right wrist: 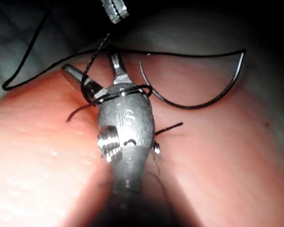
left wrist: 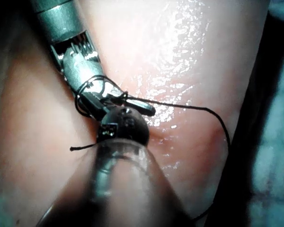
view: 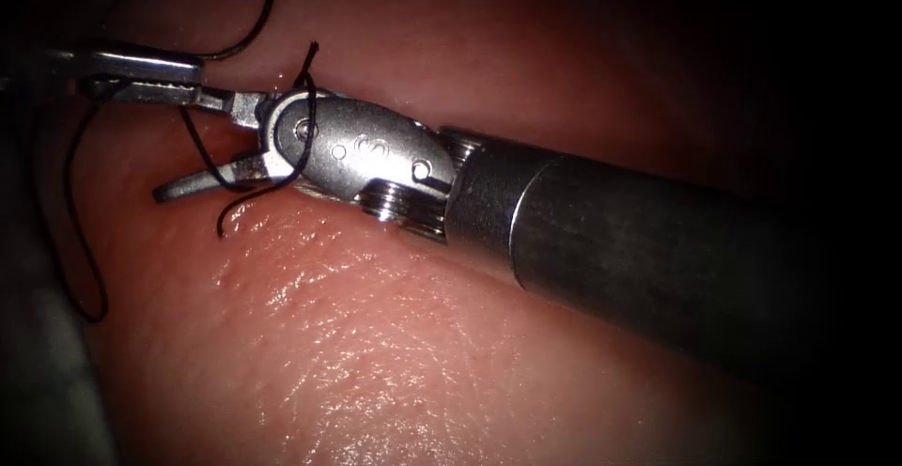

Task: Wound Closure
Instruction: Wrap the suture two times counter-clockwise around the right gripper

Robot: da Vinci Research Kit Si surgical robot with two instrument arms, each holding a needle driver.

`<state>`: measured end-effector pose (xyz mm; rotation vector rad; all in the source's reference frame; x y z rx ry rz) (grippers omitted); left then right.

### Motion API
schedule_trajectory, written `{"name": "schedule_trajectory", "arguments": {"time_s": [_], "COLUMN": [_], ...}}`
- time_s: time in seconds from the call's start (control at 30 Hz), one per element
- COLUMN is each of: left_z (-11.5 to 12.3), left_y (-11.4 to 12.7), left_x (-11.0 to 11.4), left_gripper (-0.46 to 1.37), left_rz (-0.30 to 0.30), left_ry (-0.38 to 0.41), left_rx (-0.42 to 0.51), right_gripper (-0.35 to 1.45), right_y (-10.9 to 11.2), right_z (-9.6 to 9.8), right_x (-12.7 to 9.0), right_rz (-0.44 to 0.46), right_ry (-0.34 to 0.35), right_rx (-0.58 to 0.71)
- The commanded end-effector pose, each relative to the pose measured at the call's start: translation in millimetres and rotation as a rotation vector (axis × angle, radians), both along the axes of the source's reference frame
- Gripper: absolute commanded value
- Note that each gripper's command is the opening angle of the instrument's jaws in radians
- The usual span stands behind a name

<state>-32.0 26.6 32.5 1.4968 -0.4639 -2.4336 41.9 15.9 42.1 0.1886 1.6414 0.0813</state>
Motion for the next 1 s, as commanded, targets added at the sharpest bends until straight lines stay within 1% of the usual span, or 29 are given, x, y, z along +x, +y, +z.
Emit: {"name": "schedule_trajectory", "arguments": {"time_s": [0.03, 0.13, 0.2, 0.27, 0.33, 0.5, 0.57, 0.6, 0.63, 0.77, 0.8, 0.83, 1.0], "left_z": [0.3, 0.9, 1.4, 2.0, 2.8, 5.1, 5.5, 6.0, 6.3, 7.6, 7.7, 8.1, 9.3], "left_y": [0.3, 1.1, 1.6, 1.8, 2.1, 2.6, 2.5, 2.4, 2.3, 1.8, 1.7, 1.6, 1.2], "left_x": [0.0, 0.2, 0.2, 0.2, 0.1, 0.1, 0.2, 0.2, 0.2, 0.4, 0.4, 0.4, 0.5], "left_gripper": [-0.35, -0.35, -0.35, -0.35, -0.35, -0.35, -0.35, -0.35, -0.35, -0.35, -0.35, -0.35, -0.35], "left_rz": [0.005, 0.008, 0.012, 0.007, 0.014, 0.017, 0.016, 0.020, 0.023, 0.035, 0.036, 0.038, 0.045], "left_ry": [-0.003, -0.009, -0.013, -0.019, -0.021, -0.049, -0.054, -0.059, -0.062, -0.074, -0.075, -0.077, -0.083], "left_rx": [0.003, 0.004, -0.001, 0.007, 0.012, 0.039, 0.046, 0.048, 0.051, 0.044, 0.043, 0.039, 0.027], "right_gripper": [1.20, 1.12, 1.02, 1.00, 1.00, 0.99, 0.99, 0.99, 0.99, 0.99, 0.99, 0.98, 0.97], "right_y": [-0.3, -0.8, -1.1, -1.1, -1.1, -0.9, -0.7, -0.5, -0.3, 0.3, 0.3, 0.5, 0.8], "right_z": [-0.1, -0.1, 0.0, 0.2, 0.3, 0.3, 0.3, 0.2, 0.2, -0.2, -0.2, -0.2, 0.2], "right_x": [0.0, -0.2, -0.5, -0.8, -1.2, -2.3, -2.6, -2.9, -3.2, -4.3, -4.4, -4.8, -5.6], "right_rz": [-0.019, -0.040, -0.055, -0.057, -0.046, -0.036, -0.031, -0.021, -0.015, 0.025, 0.027, 0.040, 0.076], "right_ry": [0.010, 0.025, 0.037, 0.051, 0.071, 0.159, 0.188, 0.224, 0.241, 0.319, 0.324, 0.350, 0.423], "right_rx": [0.005, 0.019, 0.022, 0.033, 0.050, 0.095, 0.109, 0.124, 0.133, 0.175, 0.176, 0.190, 0.242]}}
